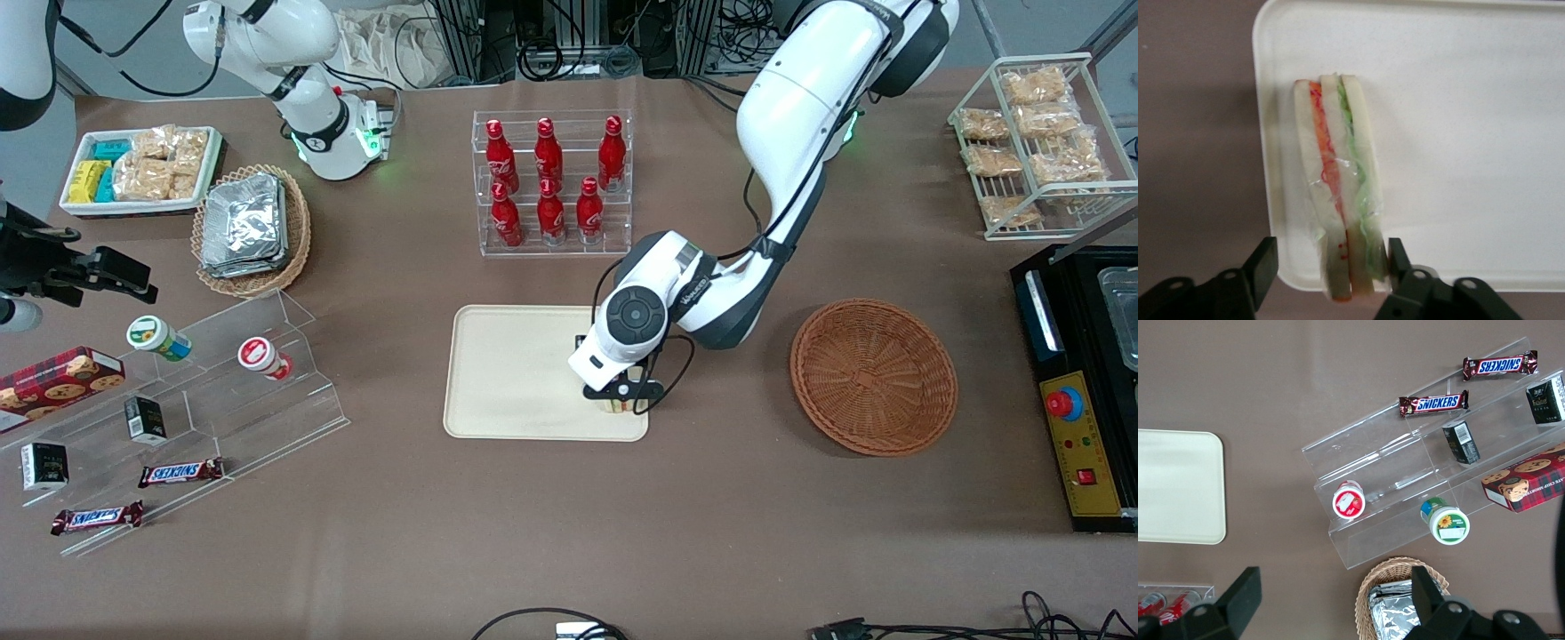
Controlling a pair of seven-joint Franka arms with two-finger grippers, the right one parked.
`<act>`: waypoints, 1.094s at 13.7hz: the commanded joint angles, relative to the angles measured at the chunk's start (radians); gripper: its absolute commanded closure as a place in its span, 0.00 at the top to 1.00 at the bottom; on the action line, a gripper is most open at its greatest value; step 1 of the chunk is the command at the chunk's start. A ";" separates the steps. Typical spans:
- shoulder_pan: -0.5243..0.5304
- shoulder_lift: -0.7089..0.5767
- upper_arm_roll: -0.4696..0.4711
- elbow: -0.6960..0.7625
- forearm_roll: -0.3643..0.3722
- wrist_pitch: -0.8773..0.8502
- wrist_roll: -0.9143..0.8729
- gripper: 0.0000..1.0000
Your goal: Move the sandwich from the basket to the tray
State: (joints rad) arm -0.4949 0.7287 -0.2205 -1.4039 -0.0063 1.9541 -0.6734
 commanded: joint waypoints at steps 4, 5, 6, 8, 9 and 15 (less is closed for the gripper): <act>0.107 -0.323 0.012 -0.264 -0.006 -0.095 0.020 1.00; 0.117 -0.386 0.012 -0.343 -0.006 -0.090 0.020 1.00; 0.139 -0.460 0.012 -0.425 -0.003 -0.084 0.026 1.00; 0.195 -0.588 0.013 -0.533 -0.011 -0.093 0.140 1.00; 0.243 -0.626 0.013 -0.540 -0.011 -0.128 0.206 1.00; 0.501 -0.646 0.017 -0.362 0.012 -0.262 0.353 1.00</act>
State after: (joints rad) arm -0.0424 0.0738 -0.1902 -1.8403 -0.0033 1.7272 -0.3280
